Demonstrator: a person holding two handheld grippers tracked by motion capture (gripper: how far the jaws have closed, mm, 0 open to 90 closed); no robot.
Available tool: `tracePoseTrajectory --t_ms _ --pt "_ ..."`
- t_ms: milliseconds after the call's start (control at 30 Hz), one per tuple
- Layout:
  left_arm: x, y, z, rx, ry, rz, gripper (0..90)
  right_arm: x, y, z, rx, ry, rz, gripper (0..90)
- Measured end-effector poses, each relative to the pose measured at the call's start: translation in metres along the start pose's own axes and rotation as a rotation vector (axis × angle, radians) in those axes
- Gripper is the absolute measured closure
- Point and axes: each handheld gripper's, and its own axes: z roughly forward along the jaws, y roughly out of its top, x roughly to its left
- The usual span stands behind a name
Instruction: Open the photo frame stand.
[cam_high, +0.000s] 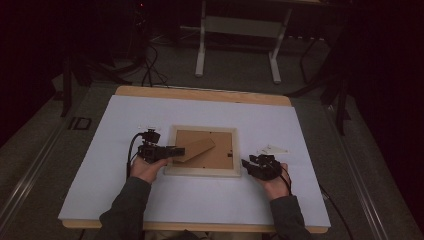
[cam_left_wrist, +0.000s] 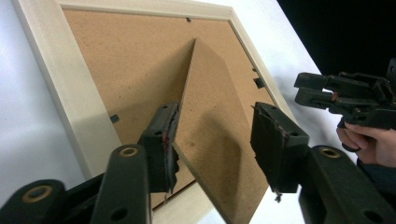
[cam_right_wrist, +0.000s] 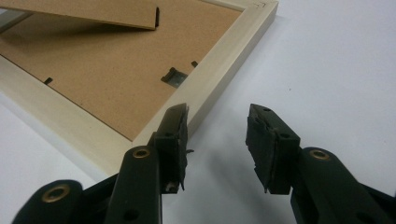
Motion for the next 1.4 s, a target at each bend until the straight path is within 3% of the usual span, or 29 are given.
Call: tracePoseTrajectory --t_ms 367,600,767,967,1400 --pt "0.005 -0.004 -0.001 -0.005 -0.053 -0.057 58.9 0.005 -0.001 0.006 0.021 0.021 -0.011 57.7" --pt "0.008 -0.008 0.005 0.011 -0.051 -0.097 53.4 0.009 -0.002 0.008 0.025 0.046 -0.004 57.5" --pt "0.01 -0.008 0.011 0.027 -0.088 -0.128 52.7 0.01 -0.002 0.01 0.025 0.055 -0.004 57.1" --pt "0.009 -0.003 0.017 0.055 -0.058 -0.102 59.1 0.01 -0.001 0.01 0.027 0.062 0.0 56.4" --pt "-0.003 0.008 0.012 0.026 -0.065 -0.052 64.8 0.01 0.007 0.021 0.029 0.054 0.028 52.4"
